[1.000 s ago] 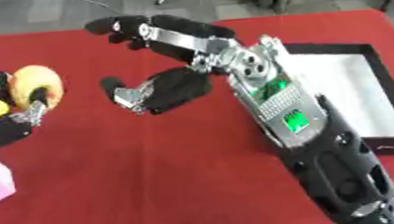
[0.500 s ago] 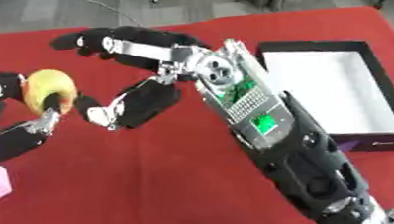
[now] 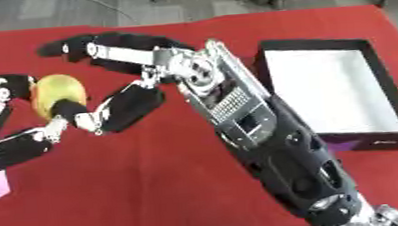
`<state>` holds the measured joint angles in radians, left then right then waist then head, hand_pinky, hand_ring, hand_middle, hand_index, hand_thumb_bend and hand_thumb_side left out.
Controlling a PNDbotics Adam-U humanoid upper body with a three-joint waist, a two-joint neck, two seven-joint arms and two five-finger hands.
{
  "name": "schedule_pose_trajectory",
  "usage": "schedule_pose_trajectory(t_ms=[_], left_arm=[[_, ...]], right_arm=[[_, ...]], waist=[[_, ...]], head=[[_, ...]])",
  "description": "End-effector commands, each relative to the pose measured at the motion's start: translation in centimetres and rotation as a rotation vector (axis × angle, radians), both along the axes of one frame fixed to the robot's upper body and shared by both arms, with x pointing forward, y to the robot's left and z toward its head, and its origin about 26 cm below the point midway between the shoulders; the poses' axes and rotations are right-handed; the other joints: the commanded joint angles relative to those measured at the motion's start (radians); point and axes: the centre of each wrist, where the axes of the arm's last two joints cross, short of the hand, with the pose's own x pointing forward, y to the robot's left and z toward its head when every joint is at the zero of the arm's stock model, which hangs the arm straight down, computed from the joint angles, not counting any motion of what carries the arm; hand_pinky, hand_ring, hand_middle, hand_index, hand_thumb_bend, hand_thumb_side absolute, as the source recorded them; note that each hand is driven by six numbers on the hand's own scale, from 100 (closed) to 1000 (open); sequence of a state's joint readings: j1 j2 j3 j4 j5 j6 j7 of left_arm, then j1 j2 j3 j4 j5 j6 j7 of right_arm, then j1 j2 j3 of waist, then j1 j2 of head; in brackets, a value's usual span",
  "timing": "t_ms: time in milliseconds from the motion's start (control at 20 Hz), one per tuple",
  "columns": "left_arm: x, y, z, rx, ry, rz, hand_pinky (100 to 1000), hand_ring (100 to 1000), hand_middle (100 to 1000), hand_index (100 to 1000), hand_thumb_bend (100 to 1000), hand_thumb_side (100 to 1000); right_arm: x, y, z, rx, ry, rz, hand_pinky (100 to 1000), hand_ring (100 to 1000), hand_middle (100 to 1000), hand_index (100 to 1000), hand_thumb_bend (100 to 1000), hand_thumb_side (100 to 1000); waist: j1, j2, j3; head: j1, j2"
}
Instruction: Pick up the objects with one hand, pass them to the other hand, and then place them into the box on the other side of the table.
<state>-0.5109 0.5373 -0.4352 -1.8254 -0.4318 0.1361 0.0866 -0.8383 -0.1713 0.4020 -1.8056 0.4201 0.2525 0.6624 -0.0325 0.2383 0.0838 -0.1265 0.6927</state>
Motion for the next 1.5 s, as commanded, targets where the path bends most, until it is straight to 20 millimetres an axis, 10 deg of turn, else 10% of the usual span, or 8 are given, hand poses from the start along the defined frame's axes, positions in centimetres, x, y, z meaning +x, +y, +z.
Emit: schedule_pose_trajectory(t_ms=[50, 900, 1500], left_arm=[[-0.36, -0.26, 1.03, 0.006, -0.065, -0.034, 614, 497, 426, 508, 100, 458], [-0.94, -0.79, 1.57, 0.055, -0.172, -0.082, 625, 505, 435, 510, 100, 421], [-1.34, -1.1, 1.74, 0.088, -0.241, -0.106, 631, 510, 443, 526, 100, 406]], right_arm=[[-0.01, 0.22, 0.64, -0.007, -0.026, -0.005, 981, 1000, 1000, 1000, 100, 264], [0.71, 0.37, 0.0, -0.05, -0.001, -0.056, 967, 1000, 950, 1000, 100, 242], [0.74, 0.27, -0.02, 0.017, 0.016, -0.102, 928, 1000, 760, 741, 100, 260]], waist=[[0.003, -0.021, 0.001], [0.004, -0.023, 0.001], [0.006, -0.022, -0.003]], head=[[-0.005, 0.006], [-0.006, 0.006], [-0.014, 0.008]])
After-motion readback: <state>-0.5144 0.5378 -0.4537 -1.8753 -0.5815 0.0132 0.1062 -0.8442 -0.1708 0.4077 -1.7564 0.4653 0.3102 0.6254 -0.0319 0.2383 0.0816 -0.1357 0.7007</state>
